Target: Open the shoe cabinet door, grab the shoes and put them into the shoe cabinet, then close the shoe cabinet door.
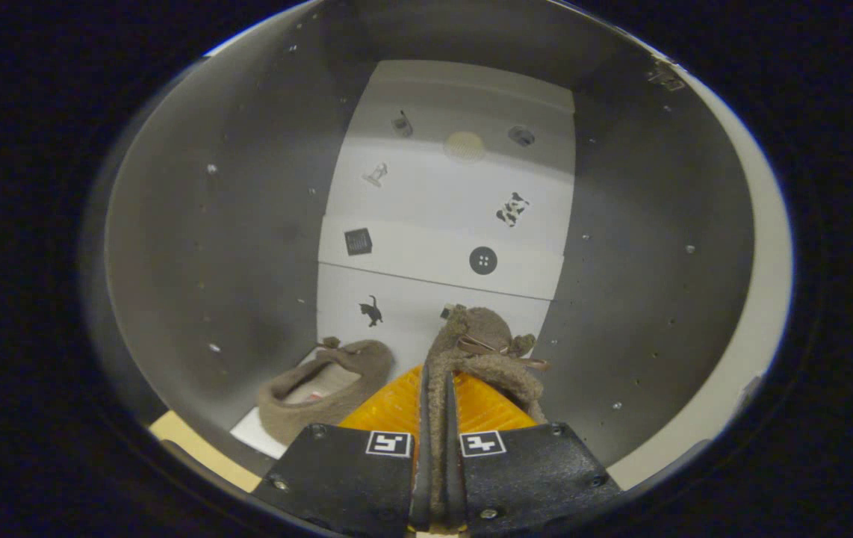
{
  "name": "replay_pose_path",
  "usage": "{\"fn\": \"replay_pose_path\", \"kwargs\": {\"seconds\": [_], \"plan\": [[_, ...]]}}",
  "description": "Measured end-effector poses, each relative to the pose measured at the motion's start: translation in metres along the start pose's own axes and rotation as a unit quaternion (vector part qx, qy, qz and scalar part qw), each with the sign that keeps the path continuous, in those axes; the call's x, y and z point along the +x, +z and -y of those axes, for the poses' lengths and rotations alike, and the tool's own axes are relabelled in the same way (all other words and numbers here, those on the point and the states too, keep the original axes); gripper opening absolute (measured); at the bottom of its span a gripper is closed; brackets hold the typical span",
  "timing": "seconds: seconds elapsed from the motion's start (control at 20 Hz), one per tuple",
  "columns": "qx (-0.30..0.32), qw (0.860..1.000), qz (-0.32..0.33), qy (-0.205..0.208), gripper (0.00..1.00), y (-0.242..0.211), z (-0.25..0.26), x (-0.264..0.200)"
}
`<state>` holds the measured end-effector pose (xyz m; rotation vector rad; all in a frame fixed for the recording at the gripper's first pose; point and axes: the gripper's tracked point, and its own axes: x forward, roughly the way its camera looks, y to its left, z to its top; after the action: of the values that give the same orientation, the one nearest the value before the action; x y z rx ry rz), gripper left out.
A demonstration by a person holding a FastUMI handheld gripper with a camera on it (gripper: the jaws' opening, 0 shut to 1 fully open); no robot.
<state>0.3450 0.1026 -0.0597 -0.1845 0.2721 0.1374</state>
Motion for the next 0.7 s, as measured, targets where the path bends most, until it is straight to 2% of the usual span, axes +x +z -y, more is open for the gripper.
{"fn": "replay_pose_path", "kwargs": {"seconds": [0.35, 0.45, 0.55, 0.7], "plan": [[-0.021, 0.999, -0.042, 0.018, 0.11, -0.042, -0.001, 0.060], [0.015, 0.998, -0.046, 0.039, 0.11, -0.045, -0.010, 0.068], [0.087, 0.990, -0.083, 0.075, 0.11, -0.057, -0.028, 0.074], [0.149, 0.981, -0.095, 0.075, 0.11, -0.060, -0.027, 0.086]]}}
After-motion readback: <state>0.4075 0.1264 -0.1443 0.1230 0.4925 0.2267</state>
